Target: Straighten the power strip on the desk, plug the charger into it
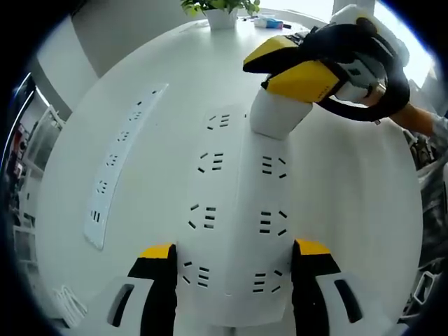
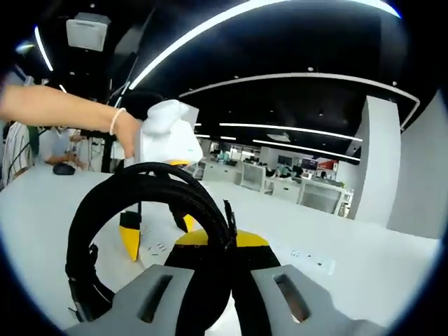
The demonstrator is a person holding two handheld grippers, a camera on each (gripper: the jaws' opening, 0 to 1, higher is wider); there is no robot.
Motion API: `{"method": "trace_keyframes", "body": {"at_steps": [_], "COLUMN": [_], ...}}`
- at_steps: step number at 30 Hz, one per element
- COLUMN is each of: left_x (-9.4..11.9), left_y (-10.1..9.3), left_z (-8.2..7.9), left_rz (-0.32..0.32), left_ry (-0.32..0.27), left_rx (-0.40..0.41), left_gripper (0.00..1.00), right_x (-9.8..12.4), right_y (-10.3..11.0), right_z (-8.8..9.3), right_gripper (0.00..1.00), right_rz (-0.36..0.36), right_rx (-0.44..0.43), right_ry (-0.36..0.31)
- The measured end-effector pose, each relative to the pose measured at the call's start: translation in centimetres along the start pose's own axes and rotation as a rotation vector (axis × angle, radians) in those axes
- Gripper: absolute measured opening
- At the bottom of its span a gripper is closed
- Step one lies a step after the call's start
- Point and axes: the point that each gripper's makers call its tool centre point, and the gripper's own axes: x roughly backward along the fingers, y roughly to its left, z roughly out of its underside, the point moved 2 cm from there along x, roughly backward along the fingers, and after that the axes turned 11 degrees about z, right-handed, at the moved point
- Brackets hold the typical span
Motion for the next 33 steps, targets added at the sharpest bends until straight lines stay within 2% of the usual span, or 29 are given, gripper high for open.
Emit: {"method": "trace_keyframes", "body": {"at_steps": [2, 6, 7, 9, 13, 22, 27, 31, 33], "left_x": [0.0, 0.0, 0.0, 0.0, 0.0, 0.0, 0.0, 0.1, 0.2], "left_y": [0.0, 0.0, -0.1, -0.2, -0.3, -0.2, 0.0, -0.1, -0.1], "left_z": [0.0, 0.0, 0.0, 0.0, 0.0, 0.0, 0.0, 0.0, 0.0], "left_rz": [0.003, 0.003, 0.003, 0.005, 0.009, 0.02, 0.018, -0.006, -0.016], "left_ry": [0.006, 0.015, 0.012, 0.0, -0.013, -0.012, -0.103, -0.156, -0.175], "left_rx": [-0.002, -0.002, -0.003, -0.013, -0.022, -0.022, -0.019, -0.01, -0.011], "left_gripper": [0.65, 0.65, 0.65, 0.65, 0.66, 0.67, 0.69, 0.7, 0.7], "right_x": [-0.5, -0.2, 0.0, 0.2, 0.3, 0.5, 0.6, 0.8, 0.9], "right_y": [0.1, 0.3, 0.4, 0.6, 0.7, 0.6, 0.5, 0.3, 0.2], "right_z": [0.0, 0.1, 0.2, 0.1, 0.1, 0.2, 0.2, 0.2, 0.1], "right_gripper": [0.06, 0.06, 0.06, 0.06, 0.06, 0.07, 0.08, 0.09, 0.1], "right_rz": [-0.003, 0.009, 0.021, 0.039, 0.037, 0.067, 0.056, 0.068, 0.069], "right_rx": [-0.006, -0.02, -0.058, -0.025, -0.033, -0.098, -0.073, -0.053, -0.078], "right_ry": [0.041, 0.03, 0.044, 0.041, 0.058, 0.087, 0.062, -0.007, -0.016]}}
